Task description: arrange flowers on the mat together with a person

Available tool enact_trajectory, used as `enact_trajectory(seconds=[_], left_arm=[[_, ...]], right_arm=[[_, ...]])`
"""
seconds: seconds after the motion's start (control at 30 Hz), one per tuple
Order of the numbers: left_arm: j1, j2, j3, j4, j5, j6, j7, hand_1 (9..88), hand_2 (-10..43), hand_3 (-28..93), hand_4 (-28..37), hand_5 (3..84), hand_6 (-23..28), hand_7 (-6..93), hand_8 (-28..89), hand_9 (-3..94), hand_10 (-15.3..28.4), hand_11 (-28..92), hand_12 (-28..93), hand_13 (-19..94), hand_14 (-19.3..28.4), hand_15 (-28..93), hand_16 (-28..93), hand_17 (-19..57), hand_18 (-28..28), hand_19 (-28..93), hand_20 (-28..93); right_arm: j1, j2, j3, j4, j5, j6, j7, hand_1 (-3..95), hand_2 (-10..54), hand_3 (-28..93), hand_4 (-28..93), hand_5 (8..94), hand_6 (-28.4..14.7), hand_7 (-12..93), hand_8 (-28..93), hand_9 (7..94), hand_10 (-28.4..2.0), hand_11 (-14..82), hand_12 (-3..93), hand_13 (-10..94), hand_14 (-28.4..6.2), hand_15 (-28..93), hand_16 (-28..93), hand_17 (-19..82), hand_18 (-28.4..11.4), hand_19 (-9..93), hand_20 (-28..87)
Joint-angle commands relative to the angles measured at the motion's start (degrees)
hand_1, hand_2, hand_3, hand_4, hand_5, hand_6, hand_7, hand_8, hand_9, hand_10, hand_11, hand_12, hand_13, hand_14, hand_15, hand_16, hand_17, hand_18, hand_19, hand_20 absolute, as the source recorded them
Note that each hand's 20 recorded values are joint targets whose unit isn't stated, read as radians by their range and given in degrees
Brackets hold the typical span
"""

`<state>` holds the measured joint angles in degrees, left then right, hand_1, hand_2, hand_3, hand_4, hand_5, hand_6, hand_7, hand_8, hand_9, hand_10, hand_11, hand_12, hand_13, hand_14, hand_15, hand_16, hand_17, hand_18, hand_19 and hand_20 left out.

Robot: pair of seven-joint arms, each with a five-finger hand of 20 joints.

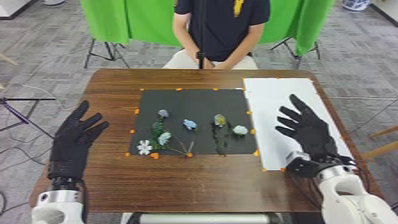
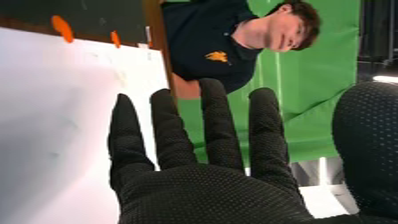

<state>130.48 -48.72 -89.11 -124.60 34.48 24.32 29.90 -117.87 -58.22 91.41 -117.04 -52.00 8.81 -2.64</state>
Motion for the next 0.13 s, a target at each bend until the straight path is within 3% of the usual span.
enact_trajectory(seconds=[0.03,0.13], left_arm=[[0.1,-0.25,0.07,0.26,-0.13,-0.33,-0.14,22.8,3.5,81,-26.3,33.6,1.9,14.5,-11,37.0,17.0,21,9,28,25.2,40,-7,-8.7,22.7,47,15],[0.11,-0.29,-0.04,0.22,0.05,-0.34,-0.36,22.9,3.5,81,-26.4,33.6,2.0,14.5,-11,37.0,16.9,21,9,28,25.2,41,-7,-8.6,22.7,47,15]], right_arm=[[0.92,0.06,-0.51,-0.52,-2.44,0.36,0.73,14.4,6.6,80,-28,27.5,7.7,15,-14,38.2,-8.0,4.6,14.0,26,-16.4,5,29,-1,-22.9,43,13],[0.99,-0.06,-0.63,-0.66,-1.21,0.61,0.7,14.5,6.6,80,-28,27.5,7.6,15,-14,38.2,-8.0,4.6,14.1,28,-16.4,6,28,-1,-23.2,43,13]])
